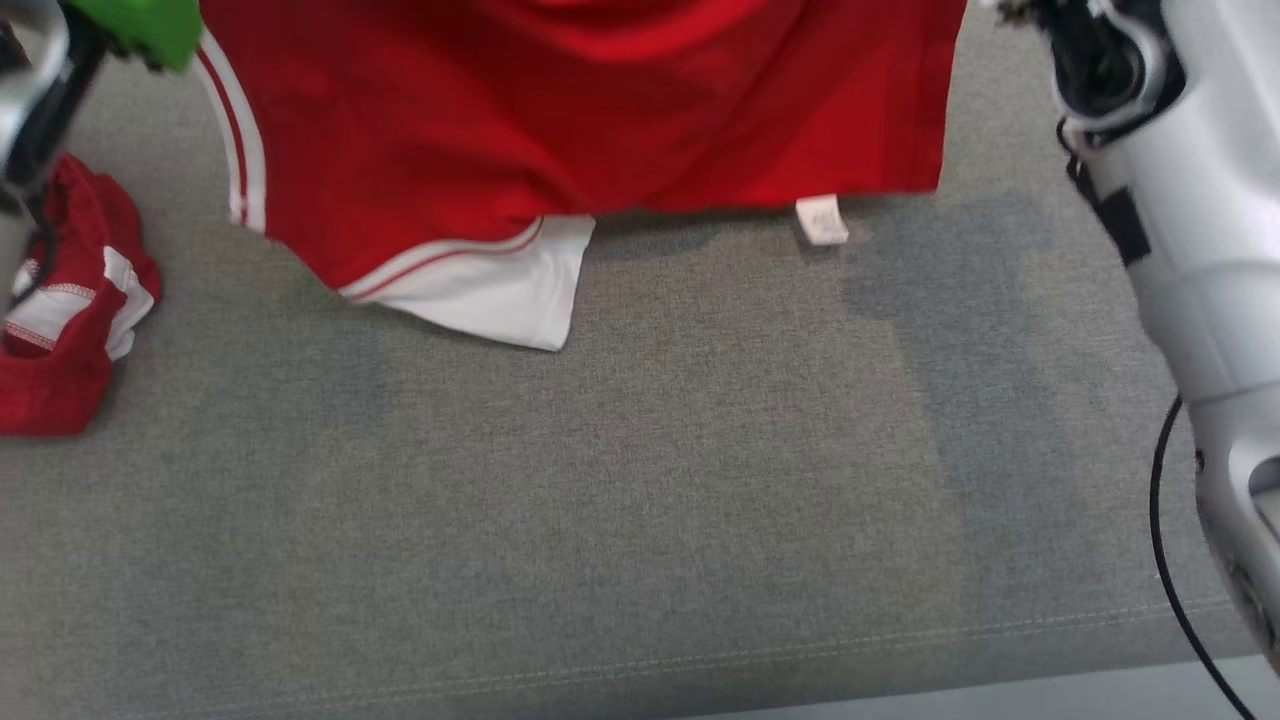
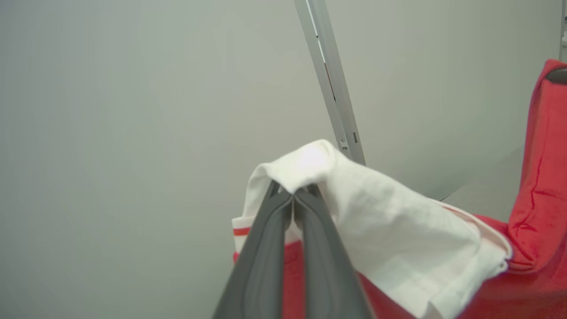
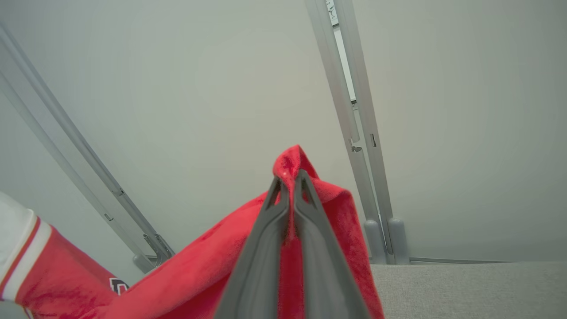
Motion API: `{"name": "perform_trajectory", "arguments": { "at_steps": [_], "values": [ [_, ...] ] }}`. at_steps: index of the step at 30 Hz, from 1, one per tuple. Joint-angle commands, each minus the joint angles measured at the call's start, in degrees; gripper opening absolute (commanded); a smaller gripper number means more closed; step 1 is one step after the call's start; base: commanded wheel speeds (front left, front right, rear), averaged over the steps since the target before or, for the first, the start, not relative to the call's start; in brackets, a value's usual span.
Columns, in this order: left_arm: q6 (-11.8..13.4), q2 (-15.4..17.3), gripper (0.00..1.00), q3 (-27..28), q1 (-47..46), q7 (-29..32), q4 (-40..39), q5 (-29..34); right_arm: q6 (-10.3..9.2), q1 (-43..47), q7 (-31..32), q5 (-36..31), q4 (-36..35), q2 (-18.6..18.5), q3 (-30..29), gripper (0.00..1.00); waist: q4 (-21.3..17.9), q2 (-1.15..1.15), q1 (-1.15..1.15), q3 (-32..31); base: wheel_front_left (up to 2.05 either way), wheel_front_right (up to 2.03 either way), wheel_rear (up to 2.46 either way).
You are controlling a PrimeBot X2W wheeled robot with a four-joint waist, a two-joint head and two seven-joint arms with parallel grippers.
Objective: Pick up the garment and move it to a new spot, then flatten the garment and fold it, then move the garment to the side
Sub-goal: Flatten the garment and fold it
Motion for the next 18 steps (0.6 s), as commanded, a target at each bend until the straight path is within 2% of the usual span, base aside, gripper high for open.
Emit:
{"name": "perform_trajectory", "arguments": {
  "at_steps": [1,5,9,14,18],
  "values": [
    [0.0,0.5,0.0,-0.4,-3.3,0.2,1.0,-1.1,-0.02,-2.9,0.5,1.4,1.3,0.4,-0.8,0.0,-1.4,0.0,-0.01,7.2,0.0,0.0,0.0],
    [-0.1,-0.6,0.0,-1.0,-16.2,-0.2,7.7,-2.7,-0.01,-15.1,0.7,4.1,9.0,2.1,-4.0,0.0,-2.0,0.0,-0.01,9.8,0.0,0.0,0.0],
    [0.0,-2.3,0.0,-2.0,-28.5,-1.5,16.2,-3.2,-0.01,-27.4,-1.6,2.1,19.0,3.4,-5.2,0.0,-3.2,0.0,-0.01,11.0,0.0,0.0,0.0],
    [-0.1,-4.2,0.0,-2.8,-37.1,-3.8,22.5,-3.8,-0.01,-36.6,-4.4,-1.4,27.0,3.4,-5.6,0.0,-3.8,0.0,-0.01,13.0,0.0,0.0,0.0],
    [-0.1,-6.8,0.0,-3.2,-40.3,-8.1,25.2,-3.5,-0.01,-40.4,-6.6,-2.0,28.9,3.1,-5.6,0.0,-3.0,0.0,-0.01,16.2,0.0,0.0,0.0]
  ]
}}
